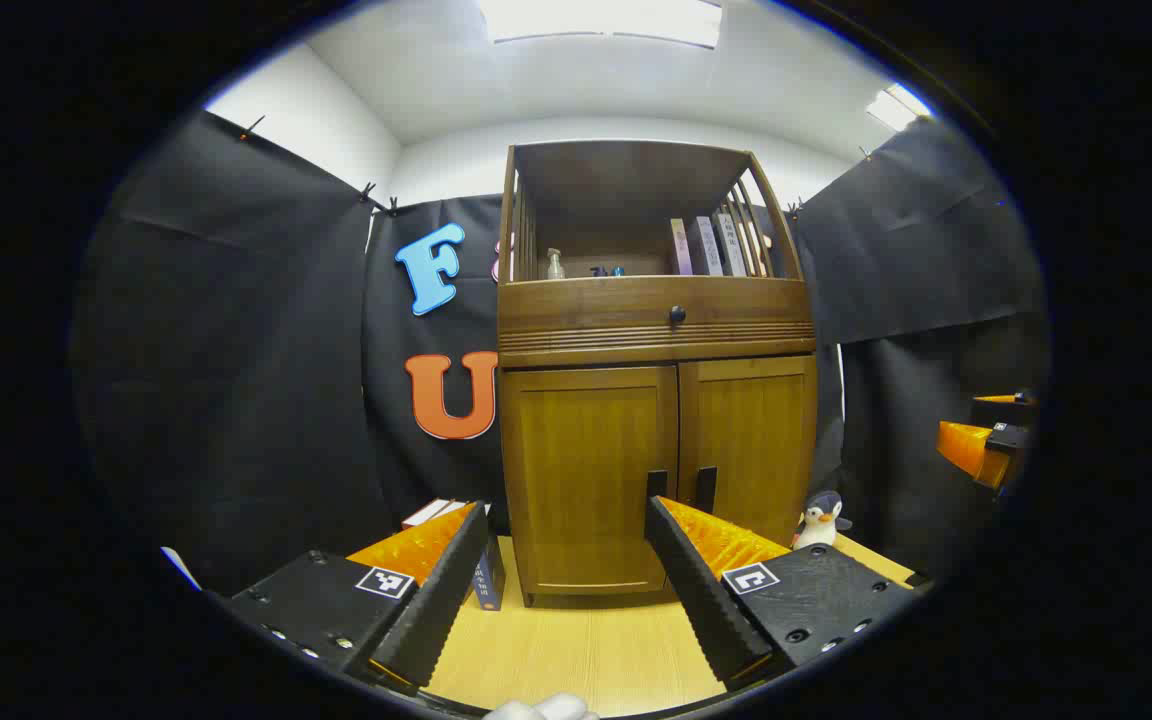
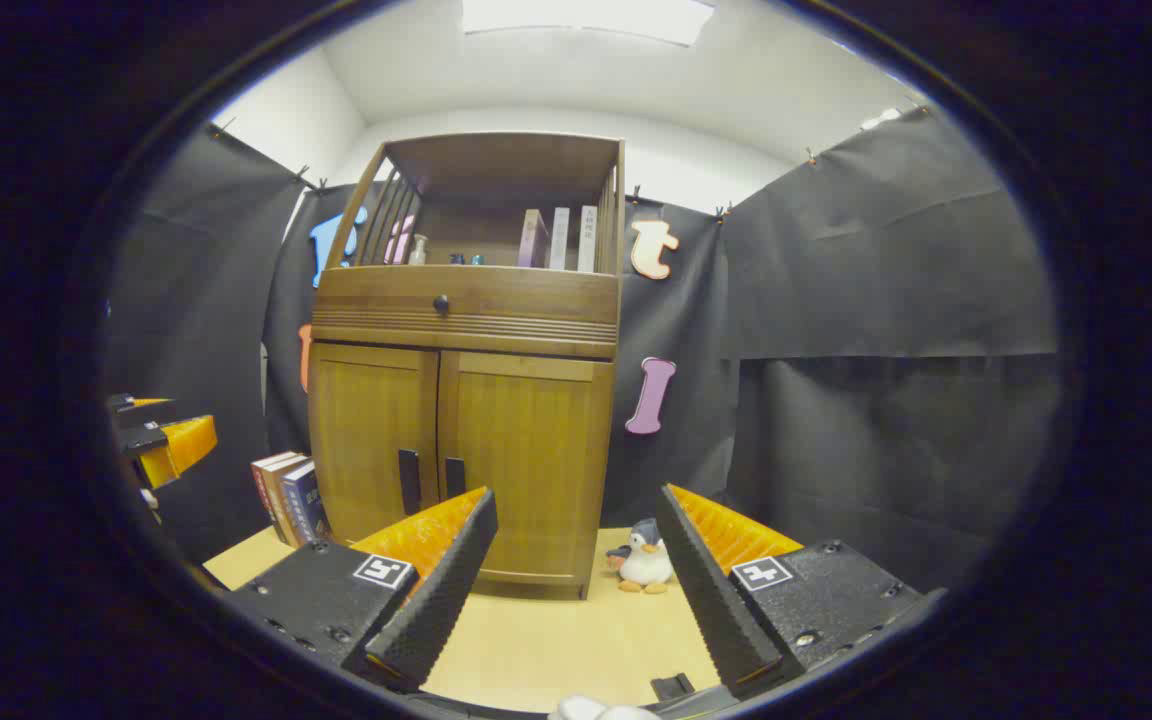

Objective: Open the right door of the double-door shoe cabinet with the right hand, and open the left door with the left hand.

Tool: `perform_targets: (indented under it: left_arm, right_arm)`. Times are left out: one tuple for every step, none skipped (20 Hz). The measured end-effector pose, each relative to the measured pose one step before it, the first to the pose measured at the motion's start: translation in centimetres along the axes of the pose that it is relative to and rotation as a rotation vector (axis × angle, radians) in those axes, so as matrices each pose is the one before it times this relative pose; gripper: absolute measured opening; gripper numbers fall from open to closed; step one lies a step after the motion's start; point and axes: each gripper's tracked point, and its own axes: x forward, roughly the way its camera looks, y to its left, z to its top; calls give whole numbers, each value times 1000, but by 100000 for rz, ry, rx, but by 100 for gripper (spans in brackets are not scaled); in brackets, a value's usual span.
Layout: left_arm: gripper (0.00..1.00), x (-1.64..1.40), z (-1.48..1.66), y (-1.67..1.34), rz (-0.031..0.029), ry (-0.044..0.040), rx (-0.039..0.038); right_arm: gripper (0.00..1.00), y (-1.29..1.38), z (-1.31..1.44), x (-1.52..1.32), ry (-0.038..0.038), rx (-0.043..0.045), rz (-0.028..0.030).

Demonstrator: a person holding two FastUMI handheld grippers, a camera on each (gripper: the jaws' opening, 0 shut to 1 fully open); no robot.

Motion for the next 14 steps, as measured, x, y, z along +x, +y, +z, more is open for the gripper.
perform_targets:
  left_arm:
    - [100, 74, 10, 227, 466, -60, 196]
    - [100, 98, -34, 269, 383, 16, -466]
    - [96, 151, 37, -30, -473, 108, -974]
    - [96, 76, -15, 96, -257, 220, -674]
    - [100, 36, -36, 302, 342, 161, -66]
    - [100, 19, 16, 261, 475, -62, 227]
    - [96, 11, 50, 134, 235, 62, 22]
    - [96, -104, 8, 86, 12, 9, -132]
    - [96, 60, -3, 121, -118, -244, 92]
    - [96, 15, -25, 184, -33, 18, 401]
    - [96, -115, -110, 191, -73, 427, 474]
    - [96, -80, -130, 212, 197, 214, 231]
    - [96, -67, -186, 216, 236, 493, -157]
    - [96, -117, -162, 194, 132, 450, -395]
  right_arm:
    - [100, 145, 134, 53, -90, 111, -224]
    - [100, 121, -7, 39, 50, 5, 257]
    - [100, 210, -5, 93, 56, 16, 226]
    - [100, 113, -7, 37, 18, -5, 403]
    - [100, 225, 106, 77, 103, -34, 273]
    - [100, 198, 4, 148, -185, 88, 237]
    - [100, 232, 45, 140, 269, -30, 371]
    - [100, 350, -86, 74, 145, -68, 477]
    - [100, 279, 49, 69, 5, -178, 343]
    - [100, 153, -111, 134, 33, -140, 154]
    - [100, 232, 17, 125, 215, -152, 353]
    - [100, 230, -131, 135, 171, -52, 202]
    - [100, 302, -40, 140, 133, 202, 599]
    - [100, 384, -106, 124, 163, 200, 456]
